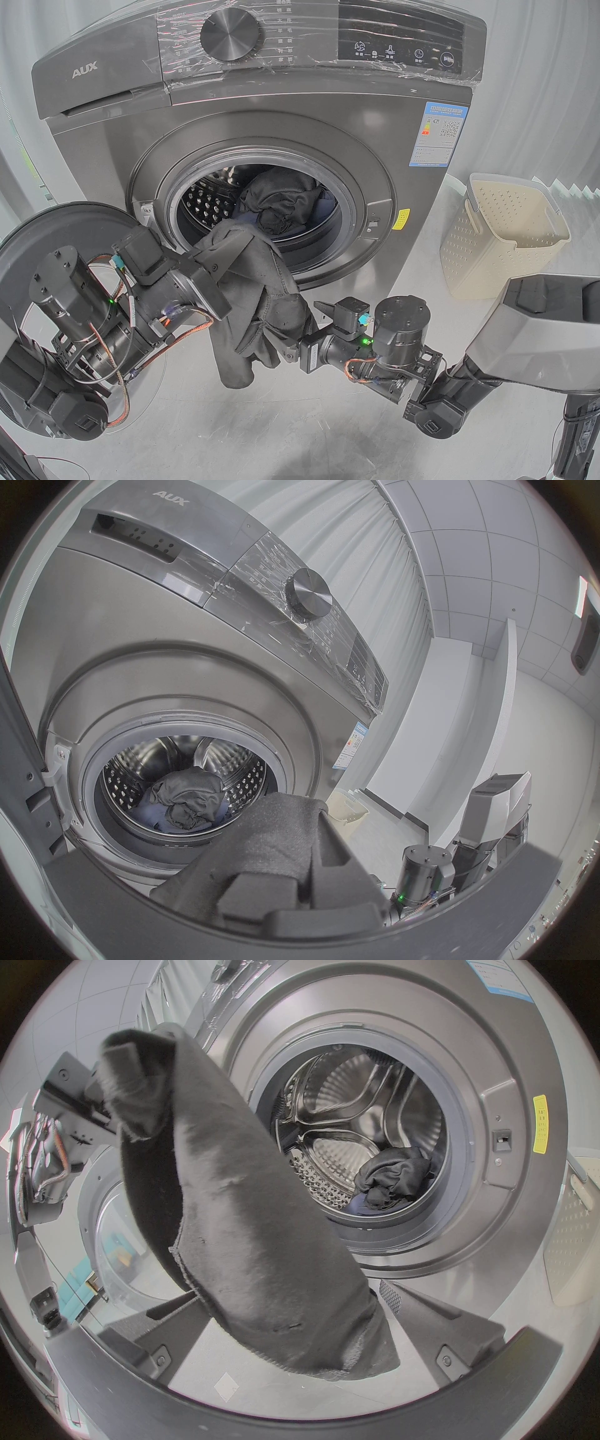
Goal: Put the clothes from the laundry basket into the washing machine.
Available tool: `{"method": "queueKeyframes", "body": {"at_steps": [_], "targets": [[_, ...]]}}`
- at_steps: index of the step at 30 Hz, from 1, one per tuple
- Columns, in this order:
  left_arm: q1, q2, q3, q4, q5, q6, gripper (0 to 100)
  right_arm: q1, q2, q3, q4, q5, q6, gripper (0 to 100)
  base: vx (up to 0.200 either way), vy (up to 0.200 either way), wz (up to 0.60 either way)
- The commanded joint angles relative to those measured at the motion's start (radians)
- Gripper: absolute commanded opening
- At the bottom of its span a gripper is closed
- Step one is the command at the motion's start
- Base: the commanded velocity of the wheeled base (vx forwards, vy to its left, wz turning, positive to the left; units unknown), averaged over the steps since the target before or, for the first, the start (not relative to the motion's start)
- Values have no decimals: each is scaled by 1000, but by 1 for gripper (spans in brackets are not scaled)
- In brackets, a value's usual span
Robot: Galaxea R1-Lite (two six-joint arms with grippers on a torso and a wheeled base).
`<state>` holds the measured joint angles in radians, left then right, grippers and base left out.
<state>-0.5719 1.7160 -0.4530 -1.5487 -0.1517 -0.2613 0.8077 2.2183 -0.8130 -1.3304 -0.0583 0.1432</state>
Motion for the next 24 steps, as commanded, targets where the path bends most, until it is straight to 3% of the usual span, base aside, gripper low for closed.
{"method": "queueKeyframes", "body": {"at_steps": [1, 11, 24], "targets": [[-2, -1, 2, -1, 0, -1, 0, -35, -3, -11, 0, -5, -1, 100, 0, 0, 0], [-5, 1, 10, -1, -2, -1, 0, -116, -60, -37, 2, -9, -1, 100, 0, 0, 0], [-6, -1, 10, -1, -2, -1, 0, -65, -37, -54, -4, 5, -1, 100, 0, 0, 0]]}}
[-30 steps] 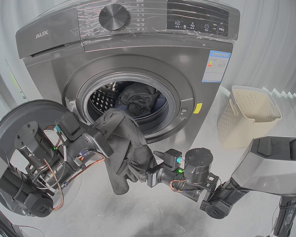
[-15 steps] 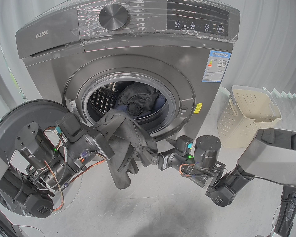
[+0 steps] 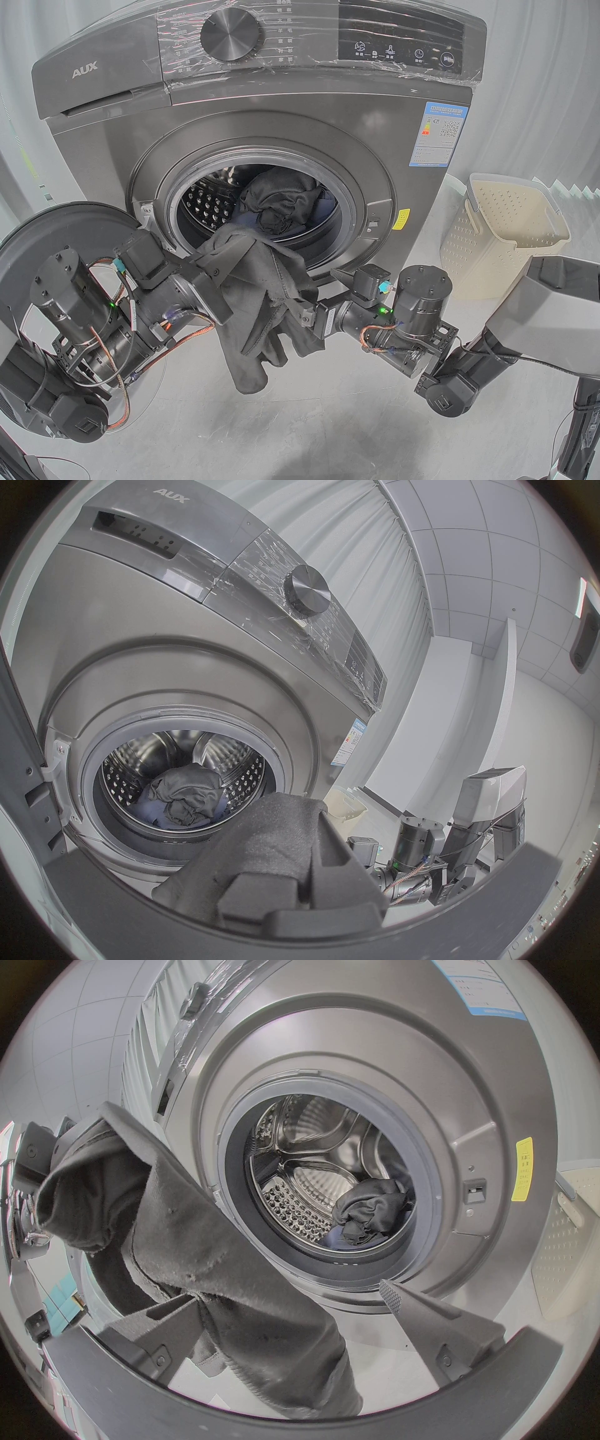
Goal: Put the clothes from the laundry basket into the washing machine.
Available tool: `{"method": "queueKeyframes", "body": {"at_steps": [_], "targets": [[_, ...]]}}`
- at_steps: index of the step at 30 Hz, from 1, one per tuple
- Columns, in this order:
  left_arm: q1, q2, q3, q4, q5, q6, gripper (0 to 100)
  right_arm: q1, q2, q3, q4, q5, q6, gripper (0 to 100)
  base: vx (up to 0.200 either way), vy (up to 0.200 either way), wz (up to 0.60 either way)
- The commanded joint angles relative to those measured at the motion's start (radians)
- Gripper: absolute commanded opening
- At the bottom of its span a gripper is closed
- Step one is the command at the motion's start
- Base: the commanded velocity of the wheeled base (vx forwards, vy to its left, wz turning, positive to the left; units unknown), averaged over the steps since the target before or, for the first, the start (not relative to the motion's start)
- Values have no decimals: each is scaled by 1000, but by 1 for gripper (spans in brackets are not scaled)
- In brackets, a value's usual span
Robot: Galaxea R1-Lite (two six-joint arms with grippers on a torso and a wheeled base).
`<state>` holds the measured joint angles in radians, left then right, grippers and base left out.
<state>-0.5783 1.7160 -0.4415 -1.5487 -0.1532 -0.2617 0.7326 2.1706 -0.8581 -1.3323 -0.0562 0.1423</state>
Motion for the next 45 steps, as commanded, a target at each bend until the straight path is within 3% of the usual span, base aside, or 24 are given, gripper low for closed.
{"method": "queueKeyframes", "body": {"at_steps": [1, 13, 14, 24, 36, 37, 45], "targets": [[0, -1, -2, -1, 0, -1, 0, 11, 18, -16, -5, 2, 0, 100, 0, 0, 0], [0, 4, 3, -1, -2, -1, 0, 18, 28, -79, -47, 6, 0, 100, 0, 0, 0], [3, 10, 3, -1, -2, -1, 0, 19, 24, -78, -53, 6, 2, 0, 0, 0, 0], [12, 33, 1, -1, 0, -2, 0, 39, -37, -32, -68, 19, 0, 0, 0, 0, 0], [-9, 34, 43, -1, -8, 2, 0, 61, -244, 177, -90, 67, 0, 0, 0, 0, 0], [-8, 34, 44, -1, -8, 2, 100, 62, -247, 180, -90, 67, 0, 0, 0, 0, 0], [-9, 67, 87, -1, -12, -2, 100, 79, -333, 234, -130, 72, 6, 0, 0, 0, 0]]}}
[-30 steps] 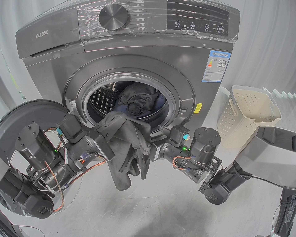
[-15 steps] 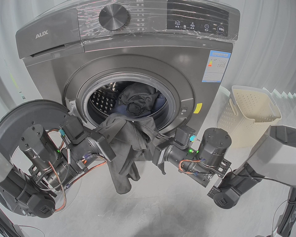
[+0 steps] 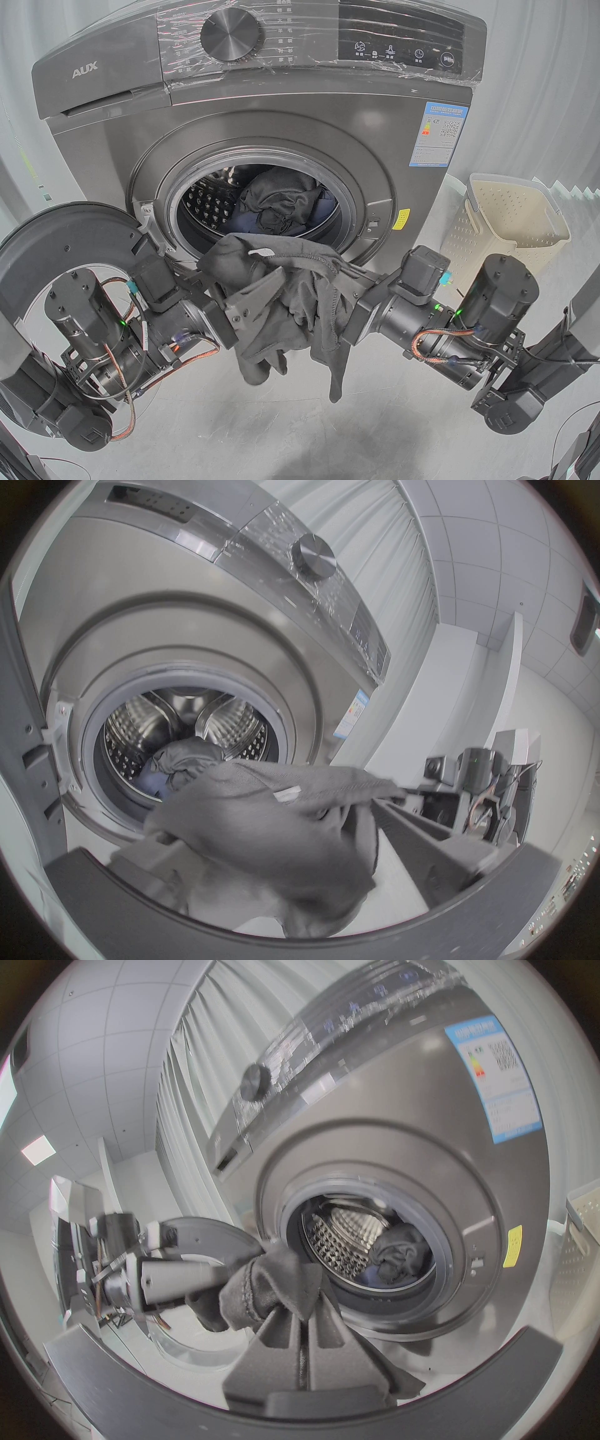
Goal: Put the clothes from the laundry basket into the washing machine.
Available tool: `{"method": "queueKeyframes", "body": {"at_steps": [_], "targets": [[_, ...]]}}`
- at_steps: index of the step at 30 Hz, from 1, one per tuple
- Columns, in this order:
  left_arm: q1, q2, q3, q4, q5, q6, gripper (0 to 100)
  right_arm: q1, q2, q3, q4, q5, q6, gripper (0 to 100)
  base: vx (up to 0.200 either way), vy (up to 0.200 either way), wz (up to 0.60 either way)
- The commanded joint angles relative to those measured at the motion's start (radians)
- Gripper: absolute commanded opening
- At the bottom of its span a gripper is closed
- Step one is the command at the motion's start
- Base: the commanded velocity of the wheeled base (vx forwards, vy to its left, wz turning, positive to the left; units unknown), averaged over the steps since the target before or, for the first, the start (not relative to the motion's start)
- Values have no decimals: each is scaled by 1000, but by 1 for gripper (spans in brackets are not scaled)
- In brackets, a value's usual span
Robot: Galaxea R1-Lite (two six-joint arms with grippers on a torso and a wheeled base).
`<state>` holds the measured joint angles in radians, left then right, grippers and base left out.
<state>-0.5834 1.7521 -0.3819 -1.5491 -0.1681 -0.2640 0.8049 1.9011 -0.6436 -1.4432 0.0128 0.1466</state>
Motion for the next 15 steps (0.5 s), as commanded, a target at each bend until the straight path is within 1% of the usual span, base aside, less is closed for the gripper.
{"method": "queueKeyframes", "body": {"at_steps": [1, 2, 4, 7, 9, 12, 13, 15], "targets": [[-4, 30, 28, 0, 2, 0, 100, 7, -63, 19, -19, 3, 2, 0, 0, 0, 0], [-1, 61, 35, 0, 4, 6, 100, 7, -88, 28, -22, 9, 4, 0, 0, 0, 0], [-1, 83, 35, 0, 5, 6, 100, 8, -114, 58, -20, 10, 5, 0, 0, 0, 0], [-1, 106, 44, 0, 5, 6, 100, 23, -160, 127, -22, 16, 8, 0, 0, 0, 0], [-1, 116, 48, -2, 5, 6, 100, 22, -185, 151, -26, 18, 11, 0, 0, 0, 0], [-1, 133, 51, -2, 5, 9, 100, 10, -200, 159, -56, 30, 13, 0, 0, 0, 0], [0, 142, 52, -2, 5, 9, 100, 4, -198, 160, -77, 30, 14, 0, 0, 0, 0], [2, 152, 54, -2, 5, 9, 100, -6, -195, 160, -80, 30, 13, 0, 0, 0, 0]]}}
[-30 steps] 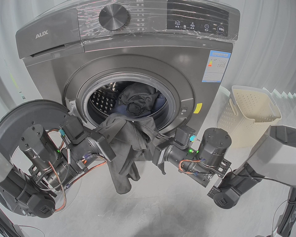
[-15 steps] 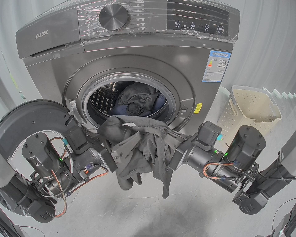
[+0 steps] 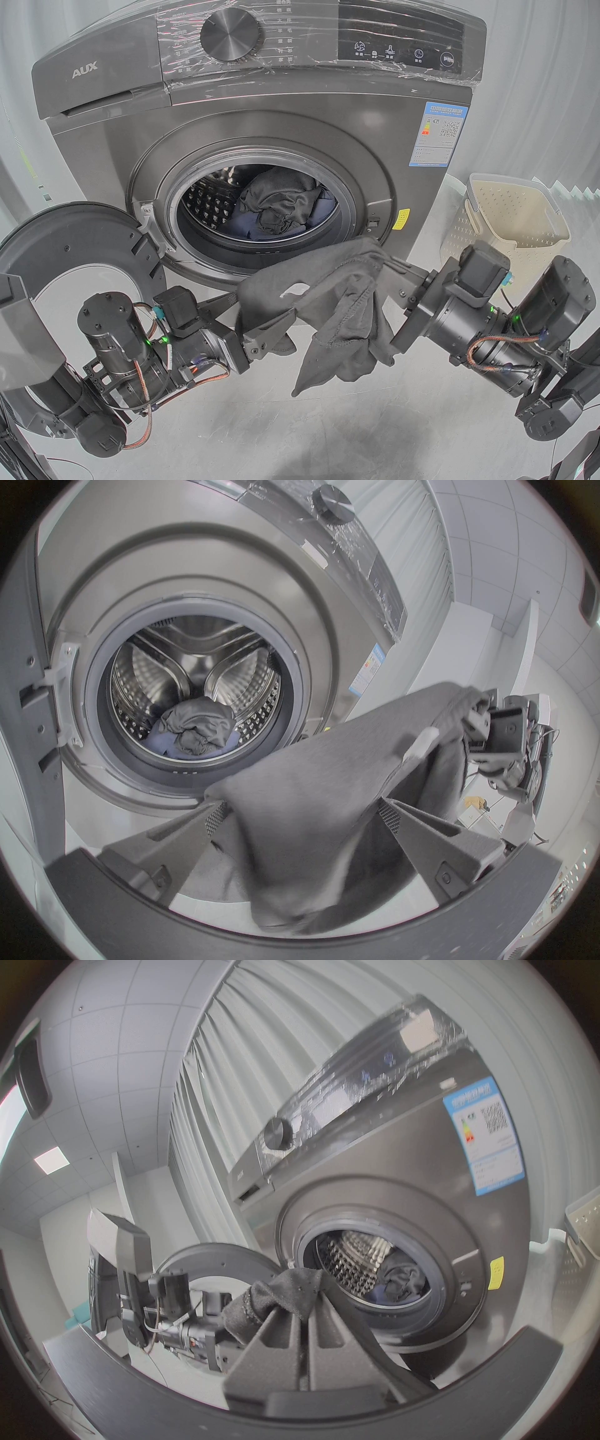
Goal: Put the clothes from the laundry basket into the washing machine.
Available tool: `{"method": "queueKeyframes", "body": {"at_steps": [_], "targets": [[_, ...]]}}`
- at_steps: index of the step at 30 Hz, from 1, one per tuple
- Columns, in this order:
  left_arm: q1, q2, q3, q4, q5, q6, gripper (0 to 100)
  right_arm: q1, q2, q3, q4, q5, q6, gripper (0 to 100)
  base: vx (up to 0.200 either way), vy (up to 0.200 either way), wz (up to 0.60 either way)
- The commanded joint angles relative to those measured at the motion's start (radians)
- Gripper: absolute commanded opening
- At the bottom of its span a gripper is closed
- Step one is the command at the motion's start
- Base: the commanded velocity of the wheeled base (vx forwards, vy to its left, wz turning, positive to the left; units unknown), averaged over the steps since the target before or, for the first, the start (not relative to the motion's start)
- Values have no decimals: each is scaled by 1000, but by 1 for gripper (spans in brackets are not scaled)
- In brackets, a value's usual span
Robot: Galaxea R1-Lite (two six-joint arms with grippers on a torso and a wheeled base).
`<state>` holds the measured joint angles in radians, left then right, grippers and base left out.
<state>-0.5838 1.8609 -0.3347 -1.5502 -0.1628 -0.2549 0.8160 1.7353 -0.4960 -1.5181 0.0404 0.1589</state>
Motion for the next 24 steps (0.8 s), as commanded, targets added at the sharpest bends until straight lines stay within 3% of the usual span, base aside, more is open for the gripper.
{"method": "queueKeyframes", "body": {"at_steps": [1, 16, 24], "targets": [[1, 46, 8, -1, 0, 0, 100, -21, -26, 16, -8, 4, 1, 0, 0, 0, 0], [-8, 61, 46, -2, -1, 8, 100, -23, -14, 0, -17, -4, 2, 0, 0, 0, 0], [-42, 89, 105, -4, -3, 59, 100, -37, 39, -30, -19, -10, 8, 0, 0, 0, 0]]}}
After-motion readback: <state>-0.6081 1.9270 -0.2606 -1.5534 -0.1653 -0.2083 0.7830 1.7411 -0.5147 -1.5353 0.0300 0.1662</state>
